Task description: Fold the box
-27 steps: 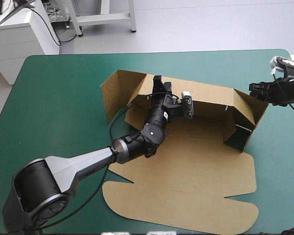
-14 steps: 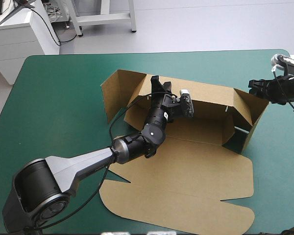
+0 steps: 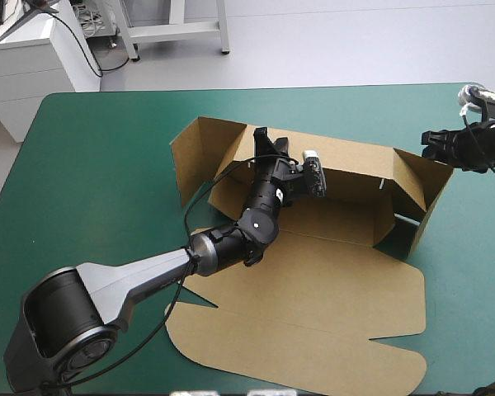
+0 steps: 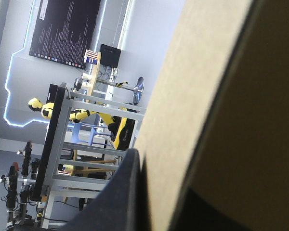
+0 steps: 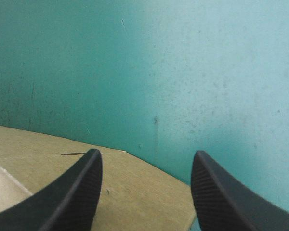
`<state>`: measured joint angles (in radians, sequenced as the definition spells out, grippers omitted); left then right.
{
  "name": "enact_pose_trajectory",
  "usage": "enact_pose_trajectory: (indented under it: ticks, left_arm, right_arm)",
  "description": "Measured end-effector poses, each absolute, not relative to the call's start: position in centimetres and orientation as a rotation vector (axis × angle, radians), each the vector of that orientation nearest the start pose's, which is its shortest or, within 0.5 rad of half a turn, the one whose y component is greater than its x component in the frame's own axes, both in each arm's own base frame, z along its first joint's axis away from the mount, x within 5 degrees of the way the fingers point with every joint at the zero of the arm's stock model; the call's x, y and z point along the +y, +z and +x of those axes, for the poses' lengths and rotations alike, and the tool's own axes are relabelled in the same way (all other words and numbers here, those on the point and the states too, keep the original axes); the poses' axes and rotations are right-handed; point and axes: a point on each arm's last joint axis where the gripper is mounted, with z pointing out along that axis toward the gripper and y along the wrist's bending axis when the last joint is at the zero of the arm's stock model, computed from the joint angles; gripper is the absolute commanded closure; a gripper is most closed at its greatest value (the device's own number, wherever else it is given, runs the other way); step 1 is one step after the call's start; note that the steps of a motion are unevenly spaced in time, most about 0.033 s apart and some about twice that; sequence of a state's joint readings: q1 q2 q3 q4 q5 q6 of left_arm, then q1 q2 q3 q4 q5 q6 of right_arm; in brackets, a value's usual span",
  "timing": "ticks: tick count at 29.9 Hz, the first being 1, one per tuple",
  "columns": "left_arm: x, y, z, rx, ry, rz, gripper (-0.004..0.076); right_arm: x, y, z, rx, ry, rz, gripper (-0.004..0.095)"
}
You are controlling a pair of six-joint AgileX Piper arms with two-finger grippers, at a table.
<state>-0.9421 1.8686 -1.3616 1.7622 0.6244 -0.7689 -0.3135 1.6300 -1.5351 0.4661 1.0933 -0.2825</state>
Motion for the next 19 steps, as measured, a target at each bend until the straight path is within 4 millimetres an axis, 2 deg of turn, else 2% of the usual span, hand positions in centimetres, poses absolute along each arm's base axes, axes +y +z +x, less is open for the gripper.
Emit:
enact_pose_trajectory:
  ticks: [9,13,19]
  left_arm:
    - [-31.7,27.9,29.5,1.35,0.619,1.259,0.0732]
    - [-31.7,27.9,29.5,1.35,0.617,1.259,0.0732]
    - [-31.7,27.8,29.4,1.348,0.612,1.263,0.0732]
  right_arm:
    - [-6.9,33.1,33.4,2.623,0.436,0.157,0.0399]
    - [-6.5,32.0,32.3,2.692,0.469,0.106,0.0399]
    - [-5.4,32.3,30.1,2.652,0.496,0.035,0.0399]
